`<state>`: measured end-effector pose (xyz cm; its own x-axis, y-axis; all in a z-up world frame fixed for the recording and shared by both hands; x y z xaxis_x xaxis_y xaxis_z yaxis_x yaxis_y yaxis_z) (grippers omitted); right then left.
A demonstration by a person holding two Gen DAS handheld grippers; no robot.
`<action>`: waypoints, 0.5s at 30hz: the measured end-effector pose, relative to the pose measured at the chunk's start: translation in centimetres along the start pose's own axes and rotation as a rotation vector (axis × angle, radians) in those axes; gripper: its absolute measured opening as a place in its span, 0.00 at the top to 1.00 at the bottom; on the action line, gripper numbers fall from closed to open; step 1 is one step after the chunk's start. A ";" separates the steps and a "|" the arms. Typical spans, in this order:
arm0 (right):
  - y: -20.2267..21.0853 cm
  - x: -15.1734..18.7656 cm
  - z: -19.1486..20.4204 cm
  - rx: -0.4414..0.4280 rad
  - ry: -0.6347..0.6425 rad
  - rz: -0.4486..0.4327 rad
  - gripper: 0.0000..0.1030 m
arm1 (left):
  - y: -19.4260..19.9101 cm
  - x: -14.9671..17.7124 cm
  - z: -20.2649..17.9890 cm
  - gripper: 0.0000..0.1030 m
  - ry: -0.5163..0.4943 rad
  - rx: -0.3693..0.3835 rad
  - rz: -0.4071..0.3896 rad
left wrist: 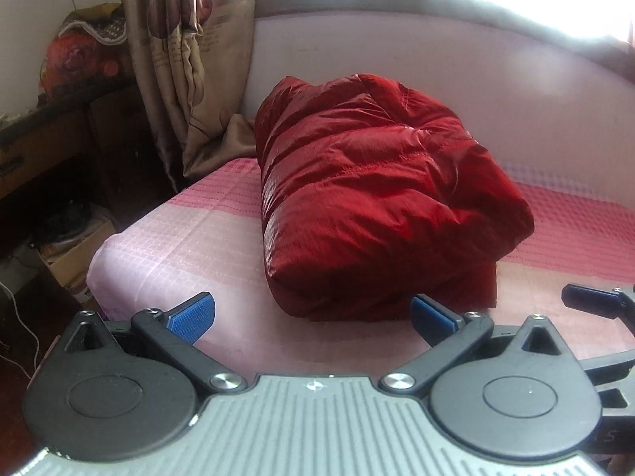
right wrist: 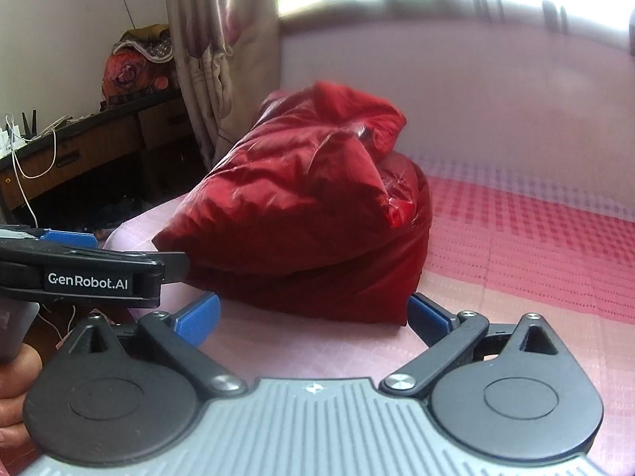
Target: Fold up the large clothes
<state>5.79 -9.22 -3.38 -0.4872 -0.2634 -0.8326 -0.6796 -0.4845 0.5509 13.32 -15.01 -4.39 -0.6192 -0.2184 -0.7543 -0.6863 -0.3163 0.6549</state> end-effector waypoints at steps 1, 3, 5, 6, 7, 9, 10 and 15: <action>0.0 0.1 0.0 0.002 0.000 0.004 0.02 | 0.0 0.0 -0.1 0.00 -0.001 0.001 0.003; -0.1 0.0 0.0 -0.003 0.003 0.006 0.02 | 0.0 0.0 -0.2 0.00 -0.001 0.006 0.010; -0.1 0.0 0.0 -0.006 0.004 0.007 0.02 | -0.1 0.0 -0.3 0.00 0.001 0.013 0.015; -0.1 0.0 0.0 -0.007 0.005 0.007 0.02 | -0.1 0.1 -0.2 0.00 0.002 0.014 0.017; -0.1 0.0 0.0 -0.010 0.006 0.008 0.02 | -0.1 0.1 -0.3 0.00 0.005 0.015 0.020; -0.2 0.0 0.0 -0.012 0.007 0.010 0.02 | -0.2 0.2 -0.3 0.00 0.012 0.023 0.025; -0.2 0.0 0.0 -0.013 0.007 0.012 0.02 | -0.1 0.2 -0.3 0.00 0.016 0.022 0.026; -0.4 0.1 -0.1 -0.015 0.009 0.017 0.02 | -0.2 0.3 -0.2 0.00 0.030 0.015 0.027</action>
<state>6.04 -9.11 -3.71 -0.4931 -0.2794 -0.8239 -0.6628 -0.4928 0.5638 13.30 -15.21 -4.74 -0.6258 -0.2544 -0.7373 -0.6753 -0.2962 0.6754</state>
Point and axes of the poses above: each gripper's, at about its wrist camera, not at the fingertips, and y roughly against the way its jaws point, z to its left, x to its underside, the point moved 7 cm from there along -y, roughly the way its jaws point, and after that the axes turned 4 degrees about z, right-handed, at the moved point
